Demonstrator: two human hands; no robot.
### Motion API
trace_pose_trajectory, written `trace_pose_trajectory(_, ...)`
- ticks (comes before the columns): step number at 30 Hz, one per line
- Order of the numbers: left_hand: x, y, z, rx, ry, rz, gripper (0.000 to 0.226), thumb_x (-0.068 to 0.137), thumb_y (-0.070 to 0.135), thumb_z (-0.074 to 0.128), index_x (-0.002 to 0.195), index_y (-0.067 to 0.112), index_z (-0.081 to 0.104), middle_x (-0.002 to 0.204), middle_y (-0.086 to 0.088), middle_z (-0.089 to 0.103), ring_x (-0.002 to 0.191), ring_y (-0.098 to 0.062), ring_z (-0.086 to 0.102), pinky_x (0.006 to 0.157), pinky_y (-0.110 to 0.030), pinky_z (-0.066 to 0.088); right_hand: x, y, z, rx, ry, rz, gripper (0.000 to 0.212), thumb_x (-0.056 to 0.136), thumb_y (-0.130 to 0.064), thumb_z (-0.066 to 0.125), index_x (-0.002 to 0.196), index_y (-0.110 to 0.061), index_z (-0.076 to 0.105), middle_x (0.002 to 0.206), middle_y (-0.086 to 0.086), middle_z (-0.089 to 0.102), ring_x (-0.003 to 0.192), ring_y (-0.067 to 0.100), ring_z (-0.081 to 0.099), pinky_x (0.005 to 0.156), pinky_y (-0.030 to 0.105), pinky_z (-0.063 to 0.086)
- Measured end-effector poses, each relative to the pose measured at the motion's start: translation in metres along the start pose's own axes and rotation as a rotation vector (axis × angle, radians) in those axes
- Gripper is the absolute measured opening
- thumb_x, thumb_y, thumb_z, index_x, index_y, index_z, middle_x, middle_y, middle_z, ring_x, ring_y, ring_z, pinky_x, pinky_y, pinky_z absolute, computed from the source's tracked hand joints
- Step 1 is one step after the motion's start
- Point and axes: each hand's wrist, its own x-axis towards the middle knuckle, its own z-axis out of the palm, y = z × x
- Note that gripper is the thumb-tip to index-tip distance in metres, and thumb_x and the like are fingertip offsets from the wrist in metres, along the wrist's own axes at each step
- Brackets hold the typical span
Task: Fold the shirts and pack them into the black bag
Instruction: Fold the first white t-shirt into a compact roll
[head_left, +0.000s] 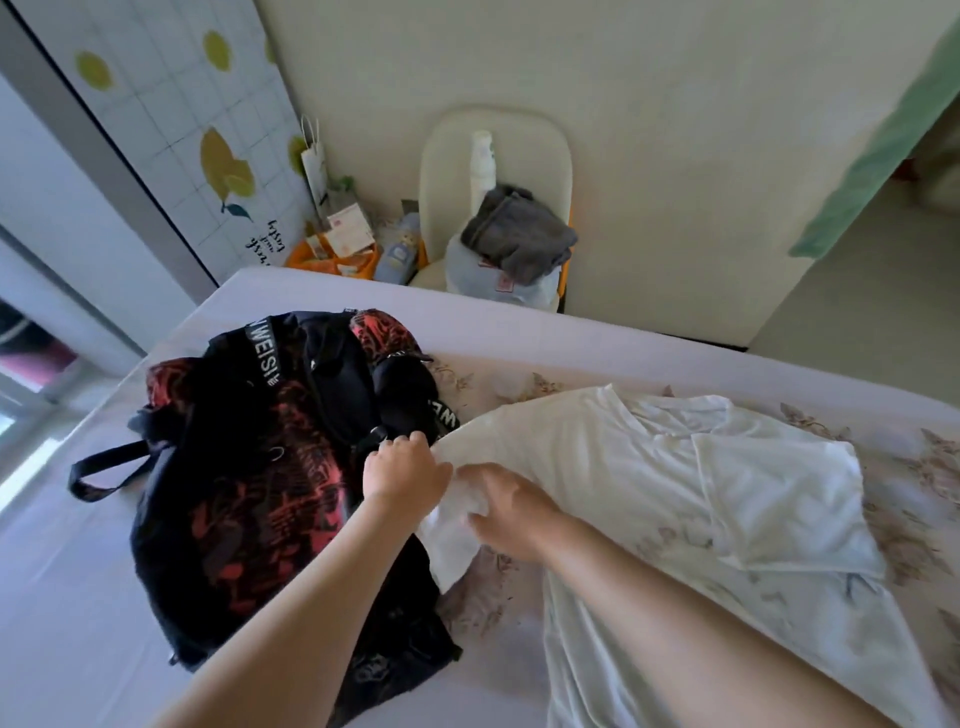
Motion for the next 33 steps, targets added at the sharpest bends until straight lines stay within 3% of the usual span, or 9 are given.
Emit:
trace_pose_trajectory(3,0.012,-0.015,-0.009,-0.064,-0.096,0.043,0.027,0.087,0.043,0.054,0.090,0.020,0.066,0.101,-0.004,0.065,0.101,-0.028,0.060,0.076,-0.034,0.043,0.005,-0.017,0.021,0.161,-0.043,0.058,0.071,0.080,-0.039,0.061,0.144,-0.033,0.034,0.136,-0.007,0.050,0.117,0.019,0.056,0.098,0.042,0.050)
trace_pose_trajectory(6,0.017,-0.023,-0.018,-0.372,-0.158,0.117,0.027,0.081,0.028,0.058,0.058,0.019,0.048,0.072,-0.003,0.055,0.071,-0.023,0.055,0.060,-0.034,0.044,0.005,-0.022,0.029,0.265,0.010,0.091,0.080,0.079,-0.037,0.058,0.151,-0.033,0.025,0.146,-0.007,0.042,0.128,0.014,0.047,0.105,0.038,0.044)
trace_pose_trajectory(11,0.018,0.006,-0.050,-0.571,-0.200,0.192,0.029,0.094,0.030,0.053,0.069,0.016,0.050,0.065,0.002,0.049,0.060,-0.016,0.044,0.053,-0.029,0.033,0.001,-0.039,0.011,0.558,0.254,0.128,0.087,0.076,-0.049,0.070,0.150,-0.040,0.025,0.138,-0.013,0.041,0.126,0.006,0.045,0.105,0.031,0.042)
trace_pose_trajectory(14,0.022,0.043,-0.067,-0.831,-0.330,0.201,0.019,0.095,0.032,0.060,0.089,0.015,0.065,0.081,-0.002,0.063,0.071,-0.020,0.060,0.063,-0.029,0.049,-0.003,-0.027,-0.012,0.644,0.394,0.268,0.062,0.076,-0.022,0.064,0.134,-0.032,0.046,0.106,-0.012,0.062,0.091,0.009,0.064,0.073,0.027,0.056)
trace_pose_trajectory(17,0.024,0.080,-0.076,-1.147,-0.439,0.168,0.014,0.098,0.022,0.055,0.104,0.013,0.063,0.096,-0.007,0.071,0.073,-0.020,0.069,0.071,-0.037,0.059,-0.017,0.012,-0.044,0.664,0.621,0.400,0.046,0.076,-0.006,0.049,0.119,-0.018,0.061,0.094,-0.008,0.067,0.087,0.020,0.066,0.069,0.032,0.056)
trace_pose_trajectory(20,0.027,0.105,-0.060,-0.949,-0.200,0.194,0.019,0.098,0.021,0.043,0.098,0.024,0.061,0.099,0.004,0.070,0.081,-0.013,0.069,0.074,-0.036,0.056,-0.035,0.069,-0.072,0.711,0.730,0.559,0.057,0.083,-0.009,0.053,0.139,-0.020,0.047,0.114,-0.003,0.060,0.099,0.026,0.061,0.076,0.034,0.050)
trace_pose_trajectory(24,0.012,0.118,-0.001,-0.655,-0.317,0.281,0.021,0.098,0.022,0.044,0.105,0.031,0.062,0.110,0.006,0.066,0.084,-0.012,0.064,0.070,-0.029,0.054,-0.064,0.141,-0.077,0.376,0.695,0.787,0.064,0.082,-0.029,0.062,0.141,-0.023,0.040,0.129,0.010,0.052,0.116,0.035,0.054,0.092,0.039,0.048)
trace_pose_trajectory(27,-0.003,0.126,0.041,-0.437,-0.413,0.399,0.024,0.090,0.031,0.061,0.114,0.033,0.063,0.118,0.008,0.056,0.101,-0.012,0.057,0.082,-0.028,0.052,-0.074,0.170,-0.060,0.088,0.621,0.688,0.050,0.084,-0.024,0.063,0.133,-0.024,0.052,0.122,0.008,0.054,0.112,0.030,0.055,0.093,0.042,0.050)
trace_pose_trajectory(33,-0.019,0.129,0.082,-0.211,-0.159,0.593,0.027,0.087,0.029,0.057,0.113,0.033,0.064,0.111,0.006,0.053,0.113,-0.018,0.044,0.097,-0.033,0.041,-0.069,0.180,-0.025,-0.075,0.538,0.676,0.045,0.092,-0.047,0.059,0.127,-0.022,0.046,0.122,0.005,0.053,0.108,0.029,0.062,0.081,0.036,0.047)
